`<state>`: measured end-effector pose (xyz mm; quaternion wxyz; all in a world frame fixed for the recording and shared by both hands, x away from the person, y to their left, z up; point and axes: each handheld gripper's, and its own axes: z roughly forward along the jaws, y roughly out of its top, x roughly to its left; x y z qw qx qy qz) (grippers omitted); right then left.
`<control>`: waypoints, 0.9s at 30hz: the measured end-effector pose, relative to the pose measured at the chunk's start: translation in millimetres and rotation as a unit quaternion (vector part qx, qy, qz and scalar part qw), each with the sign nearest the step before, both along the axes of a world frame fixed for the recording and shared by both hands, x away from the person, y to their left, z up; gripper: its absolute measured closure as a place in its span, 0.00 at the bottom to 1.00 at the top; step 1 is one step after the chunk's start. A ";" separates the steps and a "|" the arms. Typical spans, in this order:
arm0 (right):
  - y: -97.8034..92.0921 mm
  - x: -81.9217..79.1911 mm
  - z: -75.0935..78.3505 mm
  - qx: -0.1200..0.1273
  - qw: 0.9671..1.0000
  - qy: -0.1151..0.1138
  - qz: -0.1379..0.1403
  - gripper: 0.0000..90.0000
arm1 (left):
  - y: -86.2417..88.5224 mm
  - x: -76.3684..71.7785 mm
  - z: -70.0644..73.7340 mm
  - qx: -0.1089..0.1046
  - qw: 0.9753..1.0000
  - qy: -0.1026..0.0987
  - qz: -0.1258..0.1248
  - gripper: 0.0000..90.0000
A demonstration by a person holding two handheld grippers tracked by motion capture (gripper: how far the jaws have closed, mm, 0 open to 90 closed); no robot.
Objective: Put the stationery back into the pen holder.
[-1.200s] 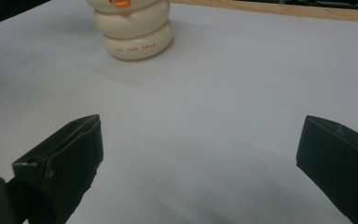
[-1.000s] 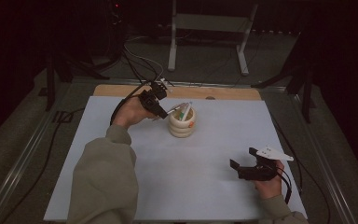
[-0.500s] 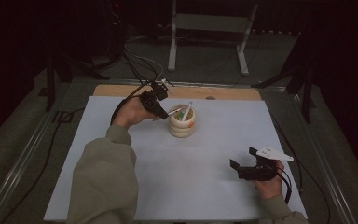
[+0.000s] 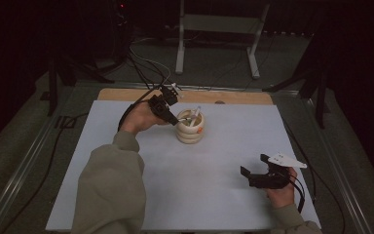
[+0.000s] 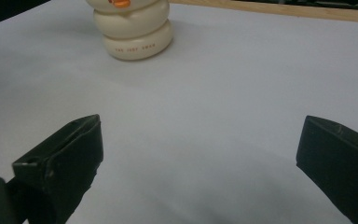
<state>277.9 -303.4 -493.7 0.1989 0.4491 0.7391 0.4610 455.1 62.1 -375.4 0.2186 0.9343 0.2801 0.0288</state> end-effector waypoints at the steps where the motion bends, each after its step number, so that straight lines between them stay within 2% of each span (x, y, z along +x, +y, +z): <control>1: 0.0 0.0 0.0 0.000 1.000 0.000 0.000 0.01 | -0.5 0.1 -0.2 0.000 1.000 0.000 0.002 0.88; 27: -0.7 0.1 0.3 0.001 1.000 0.000 0.000 0.01 | -12.1 2.4 3.1 0.002 1.000 -0.003 0.002 0.88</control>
